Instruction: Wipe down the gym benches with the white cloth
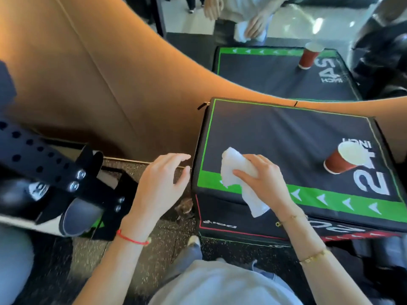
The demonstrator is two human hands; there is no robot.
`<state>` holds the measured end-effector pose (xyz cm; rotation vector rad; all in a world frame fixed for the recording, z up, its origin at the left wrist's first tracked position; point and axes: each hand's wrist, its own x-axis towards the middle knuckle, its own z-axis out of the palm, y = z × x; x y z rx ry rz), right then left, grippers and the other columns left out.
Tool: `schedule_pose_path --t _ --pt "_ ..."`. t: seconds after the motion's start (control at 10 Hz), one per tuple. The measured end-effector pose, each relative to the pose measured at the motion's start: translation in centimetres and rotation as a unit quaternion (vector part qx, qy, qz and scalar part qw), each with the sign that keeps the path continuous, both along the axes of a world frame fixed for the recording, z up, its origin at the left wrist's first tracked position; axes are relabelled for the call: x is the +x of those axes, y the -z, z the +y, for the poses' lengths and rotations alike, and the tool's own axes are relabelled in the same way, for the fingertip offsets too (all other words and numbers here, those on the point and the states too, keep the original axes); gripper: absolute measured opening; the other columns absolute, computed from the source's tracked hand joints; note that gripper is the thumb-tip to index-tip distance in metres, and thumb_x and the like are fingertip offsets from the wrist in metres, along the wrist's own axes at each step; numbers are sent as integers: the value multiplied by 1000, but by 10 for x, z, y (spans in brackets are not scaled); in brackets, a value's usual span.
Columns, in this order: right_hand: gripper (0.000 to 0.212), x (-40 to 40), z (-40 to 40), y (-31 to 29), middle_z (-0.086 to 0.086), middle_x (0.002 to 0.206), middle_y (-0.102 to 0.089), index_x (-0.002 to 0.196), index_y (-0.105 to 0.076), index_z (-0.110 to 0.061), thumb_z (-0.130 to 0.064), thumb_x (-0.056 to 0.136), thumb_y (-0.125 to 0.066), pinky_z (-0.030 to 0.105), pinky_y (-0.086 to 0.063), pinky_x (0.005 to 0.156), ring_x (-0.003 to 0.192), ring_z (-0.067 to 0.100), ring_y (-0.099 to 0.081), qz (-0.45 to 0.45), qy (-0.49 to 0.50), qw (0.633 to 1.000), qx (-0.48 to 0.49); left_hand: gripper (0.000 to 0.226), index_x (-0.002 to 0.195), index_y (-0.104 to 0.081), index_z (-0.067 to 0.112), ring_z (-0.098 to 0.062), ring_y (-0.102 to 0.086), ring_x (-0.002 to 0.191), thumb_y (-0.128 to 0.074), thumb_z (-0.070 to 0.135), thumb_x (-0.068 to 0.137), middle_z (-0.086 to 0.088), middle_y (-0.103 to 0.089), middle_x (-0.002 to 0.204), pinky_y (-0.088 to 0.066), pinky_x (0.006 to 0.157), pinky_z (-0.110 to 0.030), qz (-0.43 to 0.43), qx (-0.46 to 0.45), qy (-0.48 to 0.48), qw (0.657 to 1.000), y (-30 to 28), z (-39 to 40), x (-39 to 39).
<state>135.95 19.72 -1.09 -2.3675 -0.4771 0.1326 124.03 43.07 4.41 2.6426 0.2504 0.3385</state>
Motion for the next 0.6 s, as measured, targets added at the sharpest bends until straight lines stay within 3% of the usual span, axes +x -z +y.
schedule_pose_path --t 0.1,0.3,0.5,0.6 --pt "40 17 16 11 -13 113 -62 121 -64 -30 -44 85 -74 28 -38 82 104 13 -52 6 18 1000 -18 27 119 -66 19 -13 -60 113 -59 22 93 7 -67 118 -50 96 -35 3 -4 54 999 4 20 32" --pt "47 36 31 30 -4 122 -61 128 -61 -24 -43 87 -72 39 -38 97 111 24 -51 4 60 995 -78 26 117 -67 18 -14 -60 113 -60 20 92 5 -68 117 -49 95 -35 11 -2 128 992 10 39 80" --pt "52 41 28 40 -6 133 -53 132 -58 -24 -45 87 -72 32 -27 97 126 22 -40 0 94 992 -86 25 115 -68 16 -15 -60 112 -61 17 91 3 -68 113 -46 93 -32 9 -9 159 987 20 41 105" --pt "51 41 22 34 -6 134 -54 132 -58 -23 -45 87 -71 28 -24 98 127 19 -39 -44 116 990 -63 25 115 -68 16 -14 -60 111 -62 16 90 3 -69 112 -45 93 -29 -3 -16 159 987 28 36 110"
